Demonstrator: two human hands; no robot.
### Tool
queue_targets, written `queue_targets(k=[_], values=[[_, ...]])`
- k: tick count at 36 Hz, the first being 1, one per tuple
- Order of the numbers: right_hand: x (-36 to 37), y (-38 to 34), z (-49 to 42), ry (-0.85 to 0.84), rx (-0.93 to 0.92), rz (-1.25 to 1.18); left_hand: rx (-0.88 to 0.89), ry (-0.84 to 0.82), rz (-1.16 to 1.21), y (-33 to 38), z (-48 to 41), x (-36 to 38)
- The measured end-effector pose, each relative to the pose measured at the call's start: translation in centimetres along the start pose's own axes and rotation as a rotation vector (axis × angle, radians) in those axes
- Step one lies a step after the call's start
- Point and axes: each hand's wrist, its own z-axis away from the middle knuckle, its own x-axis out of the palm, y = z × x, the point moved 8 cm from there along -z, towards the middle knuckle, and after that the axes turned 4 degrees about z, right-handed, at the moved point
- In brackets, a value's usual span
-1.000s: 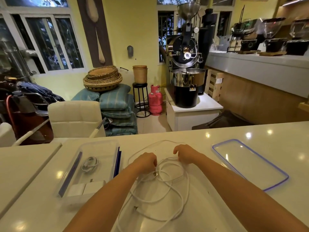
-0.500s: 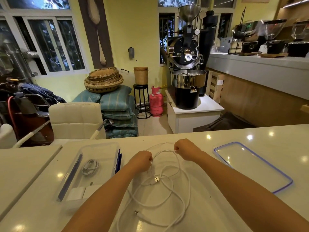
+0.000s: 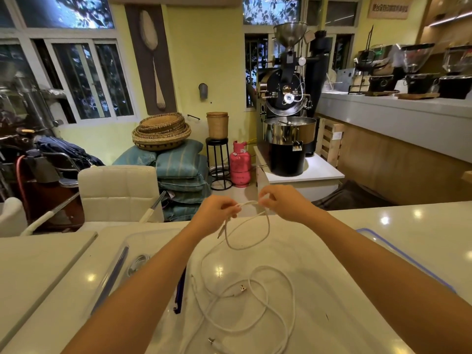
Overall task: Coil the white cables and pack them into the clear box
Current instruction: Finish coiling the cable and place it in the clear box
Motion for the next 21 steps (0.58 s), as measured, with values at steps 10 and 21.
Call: queue_targets(k=[10, 21], values=[[-2.6, -3.4, -0.7, -0.018, -0.097, -0.023, 0.068, 0.062, 0.192, 4.2, 0.1, -3.6], [-5.9, -1.5, -0.3, 0.256, -0.043, -0.407, -0.137, 0.249, 0.443, -0.6, 0.9, -4.9]])
